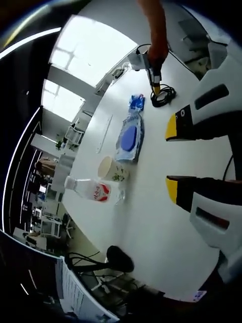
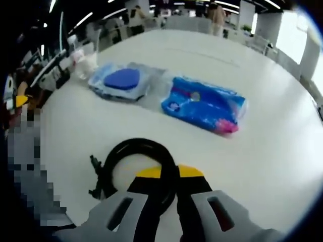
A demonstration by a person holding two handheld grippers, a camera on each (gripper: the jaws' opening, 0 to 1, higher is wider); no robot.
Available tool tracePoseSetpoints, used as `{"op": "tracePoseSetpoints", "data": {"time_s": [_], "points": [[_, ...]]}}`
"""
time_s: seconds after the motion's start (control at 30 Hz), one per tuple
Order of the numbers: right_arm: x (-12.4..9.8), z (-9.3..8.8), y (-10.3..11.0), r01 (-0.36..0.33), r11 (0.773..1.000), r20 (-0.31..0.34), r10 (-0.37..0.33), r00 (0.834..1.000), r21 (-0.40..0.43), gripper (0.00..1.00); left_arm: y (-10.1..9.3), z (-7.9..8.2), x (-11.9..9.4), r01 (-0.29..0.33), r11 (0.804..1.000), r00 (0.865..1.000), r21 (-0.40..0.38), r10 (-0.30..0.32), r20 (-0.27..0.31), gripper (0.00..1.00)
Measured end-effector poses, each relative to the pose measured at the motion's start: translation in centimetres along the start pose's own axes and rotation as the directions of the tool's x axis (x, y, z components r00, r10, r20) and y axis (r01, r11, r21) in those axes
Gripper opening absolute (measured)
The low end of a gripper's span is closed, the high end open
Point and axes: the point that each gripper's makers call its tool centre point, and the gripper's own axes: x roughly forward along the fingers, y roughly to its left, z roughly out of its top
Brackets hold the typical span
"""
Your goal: Arrange the tabletop items into an orderly group along one side of the table until the central work area is clear of visible clutter.
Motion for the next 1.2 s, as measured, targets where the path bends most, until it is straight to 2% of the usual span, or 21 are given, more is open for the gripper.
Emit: {"op": "tracePoseSetpoints", "data": {"time_s": [0.4, 0.7, 0.9, 1.2], "points": [[1.5, 2.9, 0.6, 0.01, 0.995, 0.021, -0.012, 1.0, 0.096, 0.04, 0.4, 0.4, -0.3, -0.007, 1.0, 1.0, -0.014, 0.007, 0.015, 0.25], [1.3, 3.1, 0.9, 0.004, 0.994, 0.031, -0.008, 0.999, 0.108, 0.05, 0.7, 0.4, -0.2, -0.008, 1.0, 1.0, -0.023, 0.008, 0.014, 0.25], [0.8, 3.0, 0.9, -0.013, 0.987, 0.055, 0.004, 0.998, 0.158, 0.08, 0.1, 0.5, 0.3, 0.012, 1.0, 1.0, -0.008, -0.012, 0.004, 0.25], [-1.5, 3.7, 1.7, -0.039, 0.995, 0.125, 0.027, 0.992, 0.095, 0.19, 0.5, 0.7, 0.5, 0.024, 1.0, 1.0, 0.001, -0.024, 0.0, 0.26]]}}
